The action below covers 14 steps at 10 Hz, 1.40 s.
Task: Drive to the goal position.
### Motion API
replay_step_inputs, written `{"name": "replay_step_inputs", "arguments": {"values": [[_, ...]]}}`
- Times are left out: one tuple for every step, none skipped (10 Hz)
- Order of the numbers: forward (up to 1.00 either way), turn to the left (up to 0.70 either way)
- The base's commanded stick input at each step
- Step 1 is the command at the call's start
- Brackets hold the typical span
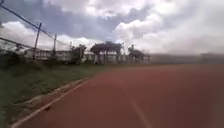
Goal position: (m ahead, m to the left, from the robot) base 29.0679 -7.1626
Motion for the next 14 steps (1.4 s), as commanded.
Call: {"name": "replay_step_inputs", "arguments": {"values": [[1.0,0.0],[1.0,0.0],[1.0,0.0],[1.0,0.0],[1.0,0.0],[1.0,0.0],[1.0,0.0],[1.0,0.0],[1.0,0.0],[1.0,0.0],[1.0,0.0],[1.0,0.0],[1.0,0.0],[1.0,0.0]]}}
